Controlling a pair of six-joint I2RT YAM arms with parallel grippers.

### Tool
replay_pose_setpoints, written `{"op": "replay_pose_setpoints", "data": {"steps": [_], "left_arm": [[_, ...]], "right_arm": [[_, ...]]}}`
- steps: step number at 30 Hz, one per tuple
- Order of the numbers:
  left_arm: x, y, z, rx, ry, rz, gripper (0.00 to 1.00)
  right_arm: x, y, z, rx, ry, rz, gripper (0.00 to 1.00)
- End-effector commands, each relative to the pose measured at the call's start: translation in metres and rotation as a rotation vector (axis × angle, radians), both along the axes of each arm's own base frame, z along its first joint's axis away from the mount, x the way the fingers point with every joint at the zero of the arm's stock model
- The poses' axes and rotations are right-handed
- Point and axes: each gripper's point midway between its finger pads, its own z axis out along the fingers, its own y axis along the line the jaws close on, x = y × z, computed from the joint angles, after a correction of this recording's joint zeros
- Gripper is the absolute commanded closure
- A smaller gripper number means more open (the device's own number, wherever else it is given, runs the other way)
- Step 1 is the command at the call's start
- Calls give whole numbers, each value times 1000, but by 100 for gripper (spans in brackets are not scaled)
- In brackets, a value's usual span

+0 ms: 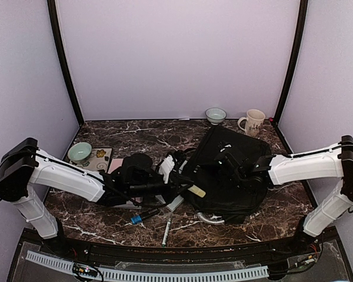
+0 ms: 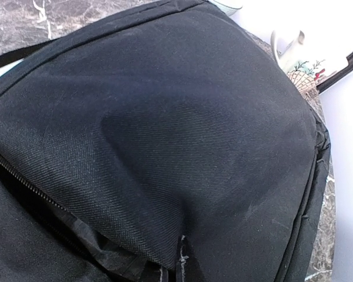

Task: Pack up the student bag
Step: Pick up the student bag from the upper front pocket.

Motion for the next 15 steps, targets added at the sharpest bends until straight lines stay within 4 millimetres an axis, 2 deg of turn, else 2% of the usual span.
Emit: {"op": "replay_pose_setpoints", "data": {"steps": [1,5,9,15], "left_arm": [[19,-15,16,-110,78,93,100],[31,-22,21,-198,160,160,100],[51,-29,25,-248,197,264,100],[83,-21,25,-370,213,444,100]], "right_arm": [[1,23,24,124,-36,34,100],[-5,30,31,171,-28,21,100],[-11,38,40,232,-22,16,100],[-16,37,54,335,-30,-30,100]]}}
